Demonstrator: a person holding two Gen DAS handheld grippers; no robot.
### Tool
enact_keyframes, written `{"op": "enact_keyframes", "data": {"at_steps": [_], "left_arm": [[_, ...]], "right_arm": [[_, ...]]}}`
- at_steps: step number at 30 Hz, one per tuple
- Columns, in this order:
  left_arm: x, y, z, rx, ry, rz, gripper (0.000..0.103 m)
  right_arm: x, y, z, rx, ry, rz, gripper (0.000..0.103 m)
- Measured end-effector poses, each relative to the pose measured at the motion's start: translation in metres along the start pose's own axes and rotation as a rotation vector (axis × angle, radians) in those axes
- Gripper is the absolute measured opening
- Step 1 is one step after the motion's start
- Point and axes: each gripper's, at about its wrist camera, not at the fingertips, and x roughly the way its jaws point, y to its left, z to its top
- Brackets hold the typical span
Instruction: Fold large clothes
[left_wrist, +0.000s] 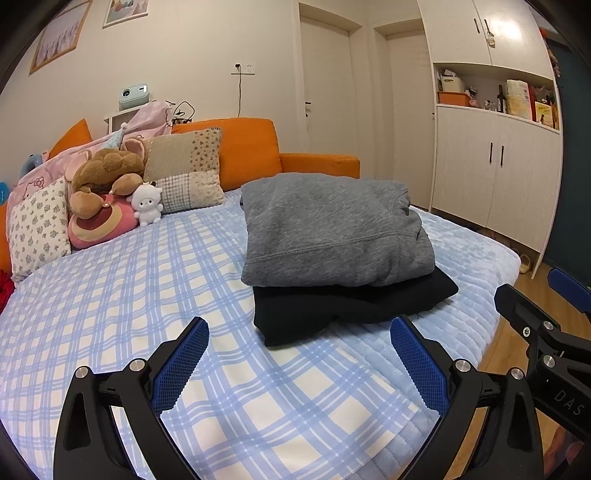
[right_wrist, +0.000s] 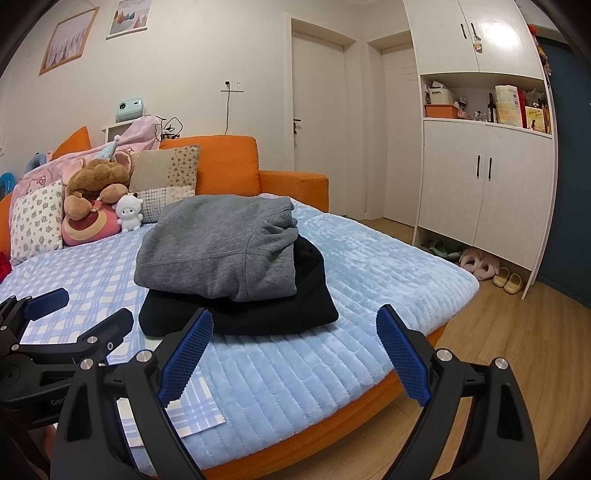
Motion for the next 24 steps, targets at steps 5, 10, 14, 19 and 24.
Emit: {"op": "enact_keyframes", "data": {"at_steps": [5, 10, 14, 19, 24], "left_arm": [[0.0017, -0.0006, 0.0004, 0.008, 0.003, 0.003, 0.1], [0.0028, 0.0002, -0.0008, -0.001, 0.006, -0.003, 0.1], [0.0025, 0.0004, -0.0007, 0.0, 0.003, -0.012, 0.1], [0.0007, -0.0026, -0.0003, 0.014, -0.009, -0.004, 0.1], [0.0003, -0.0029, -0.0011, 0.008, -0.004, -0.01, 0.1]], "right_arm": [[-0.0002, -0.0004, -0.0002, -0.001, 0.0, 0.0, 0.089], [0.0025, -0.002, 0.0001, -0.003, -0.003, 0.007, 0.089], [0.0038, -0.0043, 0.0006, -0.012, -0.014, 0.026, 0.089], [0.0047, -0.0049, 0.0007, -0.019, -0.017, 0.033, 0.089], [0.007, -0.0054, 0.0013, -0.023, -0.017, 0.03, 0.089]]}}
